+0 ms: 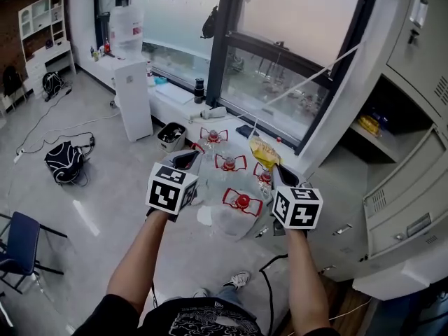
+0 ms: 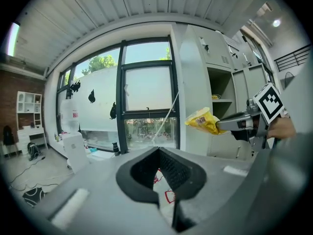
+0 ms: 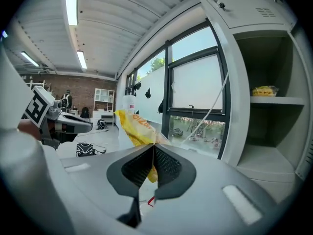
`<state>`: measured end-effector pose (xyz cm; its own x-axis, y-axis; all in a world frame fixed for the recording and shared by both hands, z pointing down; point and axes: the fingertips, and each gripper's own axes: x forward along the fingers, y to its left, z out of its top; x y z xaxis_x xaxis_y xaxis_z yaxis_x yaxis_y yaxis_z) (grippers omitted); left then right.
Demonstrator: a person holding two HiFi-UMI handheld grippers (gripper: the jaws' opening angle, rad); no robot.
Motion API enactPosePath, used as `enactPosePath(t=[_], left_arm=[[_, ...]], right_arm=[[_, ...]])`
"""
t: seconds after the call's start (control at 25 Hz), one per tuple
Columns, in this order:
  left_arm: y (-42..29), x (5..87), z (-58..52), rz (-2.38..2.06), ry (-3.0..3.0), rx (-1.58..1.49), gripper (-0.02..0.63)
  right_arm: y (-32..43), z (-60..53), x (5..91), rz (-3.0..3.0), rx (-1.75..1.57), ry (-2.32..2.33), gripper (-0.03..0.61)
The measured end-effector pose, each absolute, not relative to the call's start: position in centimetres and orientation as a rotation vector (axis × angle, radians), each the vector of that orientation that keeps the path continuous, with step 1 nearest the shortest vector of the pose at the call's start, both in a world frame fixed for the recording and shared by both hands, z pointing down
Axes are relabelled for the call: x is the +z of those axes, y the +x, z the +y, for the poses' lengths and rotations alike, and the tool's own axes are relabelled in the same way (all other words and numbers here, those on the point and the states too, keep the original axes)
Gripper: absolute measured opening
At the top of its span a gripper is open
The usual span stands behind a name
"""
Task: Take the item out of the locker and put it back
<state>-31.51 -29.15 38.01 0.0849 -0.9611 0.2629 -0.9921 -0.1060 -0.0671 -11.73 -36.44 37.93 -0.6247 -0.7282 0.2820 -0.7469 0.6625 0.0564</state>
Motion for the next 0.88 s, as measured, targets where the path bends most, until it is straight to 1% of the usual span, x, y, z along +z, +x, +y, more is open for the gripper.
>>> enactPosePath(t=[0.32,0.88], left_arm=[[-34.9,38.5,-27.0,-2.097,2.126,0.324,0.000],[-33.8,37.7,-27.5,-2.076,2.166,0.353,0.000]], right_arm=[[-14.9,-34.8,38.0,-2.630,0.070,1.123,0.025],[-14.6,-34.8,37.9,-2.628,0.068,1.125,0.025]])
